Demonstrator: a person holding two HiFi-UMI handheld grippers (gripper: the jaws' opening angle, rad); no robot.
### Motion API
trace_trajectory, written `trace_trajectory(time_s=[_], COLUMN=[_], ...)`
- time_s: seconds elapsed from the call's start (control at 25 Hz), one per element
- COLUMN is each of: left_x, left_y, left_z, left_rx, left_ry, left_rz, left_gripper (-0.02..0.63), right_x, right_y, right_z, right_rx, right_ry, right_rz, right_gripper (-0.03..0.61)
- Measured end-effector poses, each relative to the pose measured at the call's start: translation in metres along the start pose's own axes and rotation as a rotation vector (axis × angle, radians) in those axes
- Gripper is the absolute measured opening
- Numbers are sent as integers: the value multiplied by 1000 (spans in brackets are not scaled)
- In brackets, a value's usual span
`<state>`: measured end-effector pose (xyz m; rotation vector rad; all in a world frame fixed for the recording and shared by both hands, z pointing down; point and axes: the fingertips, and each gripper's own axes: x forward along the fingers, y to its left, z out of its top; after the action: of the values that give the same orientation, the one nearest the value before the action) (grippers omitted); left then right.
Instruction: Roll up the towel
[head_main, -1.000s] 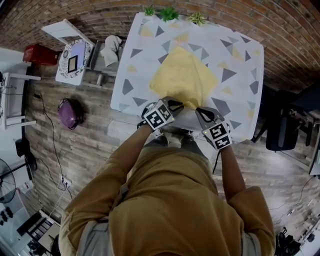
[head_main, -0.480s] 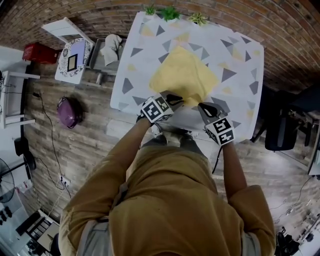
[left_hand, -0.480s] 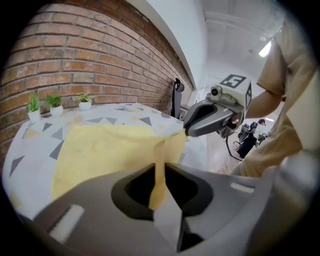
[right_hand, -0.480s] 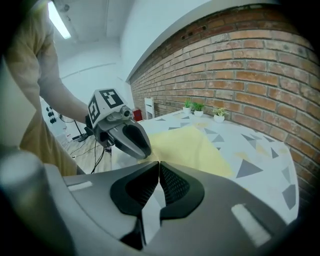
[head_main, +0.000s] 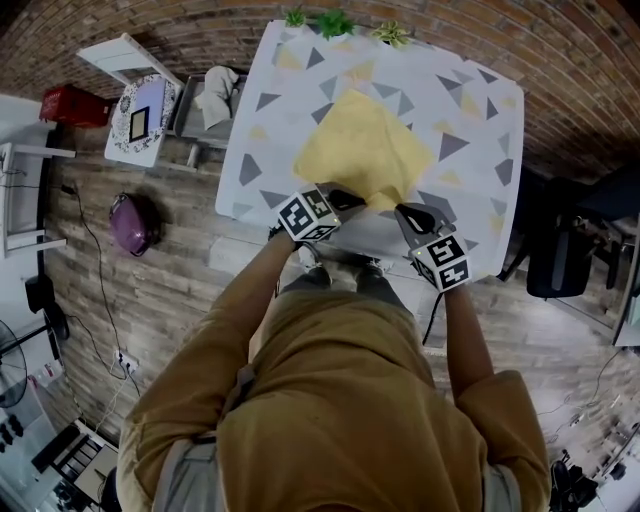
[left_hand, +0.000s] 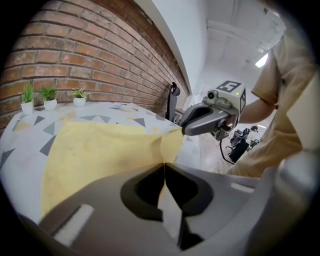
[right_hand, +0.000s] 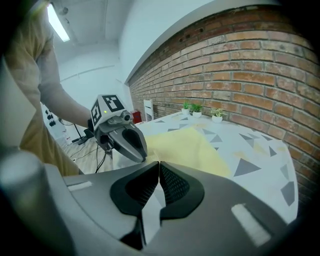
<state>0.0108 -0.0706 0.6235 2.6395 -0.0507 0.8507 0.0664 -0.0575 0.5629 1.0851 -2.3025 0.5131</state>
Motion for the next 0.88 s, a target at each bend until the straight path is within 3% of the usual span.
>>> trace_trajectory(time_s=[0.24,0.48,0.72,0.88], left_x=[-14,-4,11,13], left_y=[24,47,54,57], left_z=[10,-4,-11,-16], left_rx=[-24,-7,113,139], left_ry=[18,140,198,171], left_rz=[45,109,250,334], left_gripper=[67,67,96,143], right_x=[13,47,67,73], right_y=[-17,-34,-59,-61], right_z=[-5,-20,-55,-65], right_rx=[17,14,-60,-111], right_ry=[64,173,319,349], right_rz=[-3,-3,-179,-230], right_gripper=[14,15,24,32])
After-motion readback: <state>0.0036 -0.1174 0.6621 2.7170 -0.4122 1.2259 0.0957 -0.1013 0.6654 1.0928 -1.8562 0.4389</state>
